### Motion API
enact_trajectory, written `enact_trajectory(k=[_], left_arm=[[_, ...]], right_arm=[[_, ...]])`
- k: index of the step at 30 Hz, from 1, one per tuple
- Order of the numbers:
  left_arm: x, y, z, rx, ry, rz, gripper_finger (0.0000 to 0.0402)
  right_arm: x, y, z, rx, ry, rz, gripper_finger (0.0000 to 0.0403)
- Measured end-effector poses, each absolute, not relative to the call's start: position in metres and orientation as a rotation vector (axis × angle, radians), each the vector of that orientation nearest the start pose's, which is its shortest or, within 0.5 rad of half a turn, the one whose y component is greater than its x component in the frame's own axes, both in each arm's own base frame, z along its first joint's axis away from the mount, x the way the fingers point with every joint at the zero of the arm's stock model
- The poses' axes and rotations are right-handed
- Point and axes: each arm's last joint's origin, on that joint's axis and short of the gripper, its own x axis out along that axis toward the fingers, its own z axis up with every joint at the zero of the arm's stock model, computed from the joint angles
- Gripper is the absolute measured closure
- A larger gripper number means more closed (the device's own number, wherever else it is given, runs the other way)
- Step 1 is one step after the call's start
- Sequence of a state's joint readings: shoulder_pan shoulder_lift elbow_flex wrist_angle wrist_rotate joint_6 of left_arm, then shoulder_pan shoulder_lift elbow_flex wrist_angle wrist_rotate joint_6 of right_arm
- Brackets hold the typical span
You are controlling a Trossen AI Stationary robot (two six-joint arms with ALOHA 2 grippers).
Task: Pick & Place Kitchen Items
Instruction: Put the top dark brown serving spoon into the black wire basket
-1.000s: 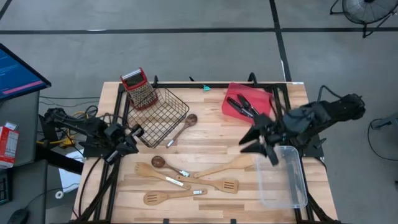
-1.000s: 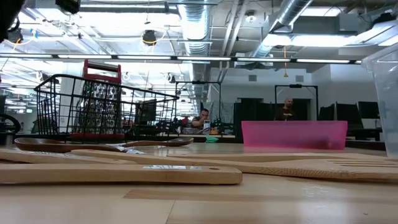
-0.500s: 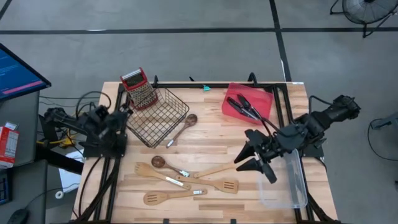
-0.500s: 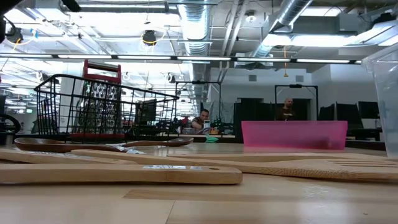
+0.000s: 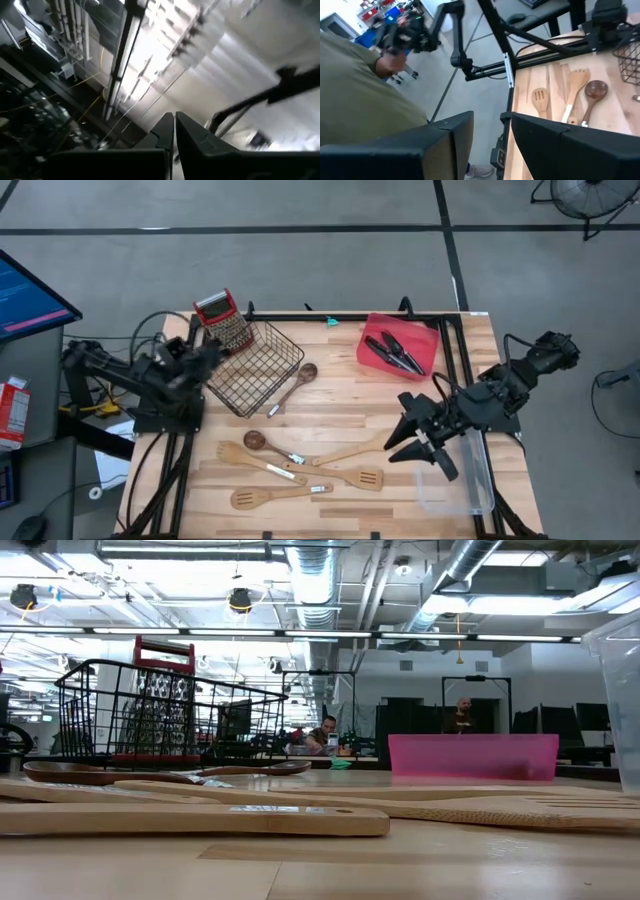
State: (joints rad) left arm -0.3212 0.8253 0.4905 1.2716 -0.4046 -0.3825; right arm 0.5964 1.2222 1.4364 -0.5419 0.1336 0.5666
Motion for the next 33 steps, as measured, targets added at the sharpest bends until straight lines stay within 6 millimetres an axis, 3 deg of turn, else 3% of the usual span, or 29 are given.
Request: enact_trajectory(k=[5, 9, 14, 20, 26, 33], left_arm=[[0.201, -0.058, 0.374, -0.403, -0.633, -0.075, 0.0375], [0.237, -0.070, 0.377, -0.195, -0.247, -0.046, 0.0338], [0.257, -0.073, 0.370, -0.023, 0.196, 0.120, 0.0298], [0.275, -0.073, 0.351, 0.116, 0.401, 0.360, 0.0306], [0.268, -0.068, 0.342, 0.144, 0.481, 0.484, 0.0338], [0.218, -0.054, 0.373, -0.097, 0.399, 0.505, 0.0335]], right_arm=[[0.206, 0.138, 0.431, 0.432, 0.432, 0.368, 0.0257], [0.202, 0.144, 0.431, 0.436, 0.441, 0.395, 0.0260], [0.197, 0.150, 0.431, 0.466, 0.455, 0.416, 0.0262], [0.196, 0.149, 0.428, 0.449, 0.464, 0.343, 0.0264], [0.209, 0.133, 0.409, 0.317, 0.478, -0.045, 0.0278], [0.266, 0.090, 0.372, 0.390, 0.580, -0.385, 0.0280]])
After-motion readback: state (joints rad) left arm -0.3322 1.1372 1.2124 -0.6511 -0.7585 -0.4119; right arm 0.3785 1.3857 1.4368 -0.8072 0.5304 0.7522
